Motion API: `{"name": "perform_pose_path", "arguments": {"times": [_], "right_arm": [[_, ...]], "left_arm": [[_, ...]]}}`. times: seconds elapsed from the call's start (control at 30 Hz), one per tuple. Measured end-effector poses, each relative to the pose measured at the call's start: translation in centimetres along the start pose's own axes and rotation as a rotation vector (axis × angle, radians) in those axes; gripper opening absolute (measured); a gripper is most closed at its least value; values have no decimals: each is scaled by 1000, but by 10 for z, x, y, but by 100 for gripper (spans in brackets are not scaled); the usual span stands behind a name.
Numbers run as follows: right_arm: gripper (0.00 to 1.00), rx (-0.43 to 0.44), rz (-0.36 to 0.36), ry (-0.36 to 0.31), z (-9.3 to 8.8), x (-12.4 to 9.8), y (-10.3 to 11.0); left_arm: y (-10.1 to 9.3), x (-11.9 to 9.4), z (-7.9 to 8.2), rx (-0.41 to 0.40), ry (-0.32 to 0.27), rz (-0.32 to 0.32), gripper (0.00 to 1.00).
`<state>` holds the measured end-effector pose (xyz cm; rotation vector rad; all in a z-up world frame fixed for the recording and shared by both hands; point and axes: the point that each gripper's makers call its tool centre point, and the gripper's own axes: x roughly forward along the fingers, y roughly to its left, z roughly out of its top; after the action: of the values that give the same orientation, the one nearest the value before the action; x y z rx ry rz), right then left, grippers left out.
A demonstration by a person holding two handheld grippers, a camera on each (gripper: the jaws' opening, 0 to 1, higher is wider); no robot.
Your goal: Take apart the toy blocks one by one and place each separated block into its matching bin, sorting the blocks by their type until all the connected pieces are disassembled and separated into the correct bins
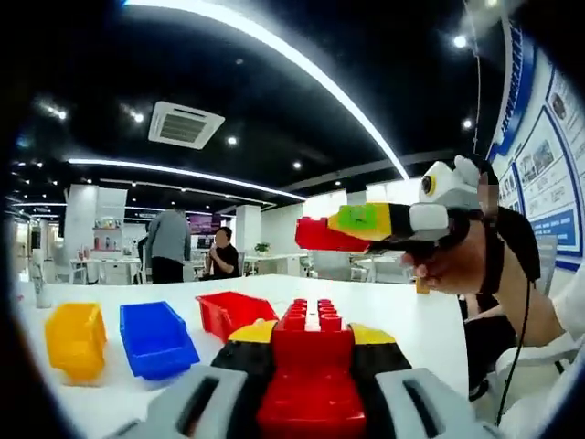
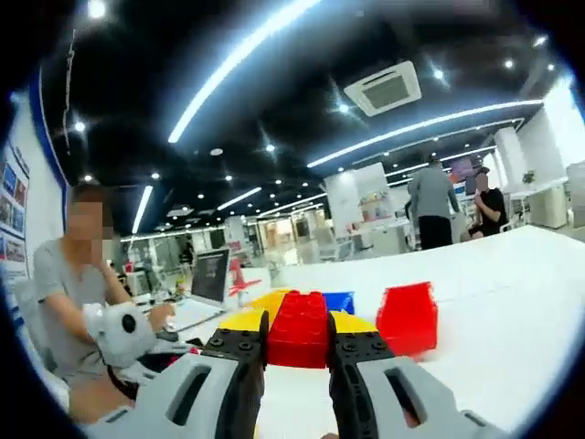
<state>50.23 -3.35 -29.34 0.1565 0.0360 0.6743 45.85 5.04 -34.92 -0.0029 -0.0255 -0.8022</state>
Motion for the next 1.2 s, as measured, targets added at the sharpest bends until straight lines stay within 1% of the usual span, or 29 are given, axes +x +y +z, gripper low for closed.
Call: {"name": "perform_pose_path", "arguments": {"times": [0.07,0.17,0.27,0.3,0.33,0.37,0.47,0.57,0.63,0.67,0.7,0.73,0.8,0.87,0.9,0.97,1.03,1.13,1.17,1.2], "right_arm": [[26,-8,-23,13,-7,4,-14],[26,-20,-50,39,-15,12,-29],[26,-40,-69,56,-19,24,-42],[26,-38,-74,63,-21,29,-47],[26,-24,-90,84,-25,36,-55],[26,-28,-93,85,-24,42,-57],[26,-88,-140,110,-24,61,-74],[26,-99,-182,130,-26,82,-92],[26,-106,-200,133,-26,94,-102],[26,-91,-207,127,-26,103,-111],[26,-54,-224,132,-29,110,-118],[26,-42,-235,139,-32,117,-125],[26,-28,-247,152,-37,130,-136],[26,5,-268,169,-44,141,-147],[26,5,-269,176,-47,147,-150],[26,-24,-301,217,-56,154,-160],[26,-48,-312,237,-65,162,-166],[26,-63,-309,248,-73,167,-165],[26,-69,-298,243,-73,168,-163],[26,-98,-269,229,-71,171,-159]], "left_arm": [[1,-2,4,1,-6,7,31],[-1,-2,6,-4,0,-1,37],[-4,-4,7,12,9,-7,38],[-3,-5,9,6,1,-7,38],[-3,-5,10,3,-2,-9,37],[-3,-6,11,6,-1,-9,37],[-4,-6,10,21,5,-9,37],[-4,-7,7,26,14,-11,40],[-5,-9,7,26,10,-12,40],[-5,-11,7,23,6,-12,41],[-6,-12,8,18,1,-17,42],[-10,-14,9,-1,-7,-30,43],[-10,-18,10,8,-11,-23,44],[-10,-22,9,18,-10,-16,45],[-9,-24,9,19,-9,-13,45],[-7,-27,9,18,-12,-10,45],[-7,-30,8,16,-11,-10,45],[-6,-34,5,20,-6,-9,45],[-5,-35,4,19,-6,-10,45],[-5,-36,4,19,-7,-10,45]]}}
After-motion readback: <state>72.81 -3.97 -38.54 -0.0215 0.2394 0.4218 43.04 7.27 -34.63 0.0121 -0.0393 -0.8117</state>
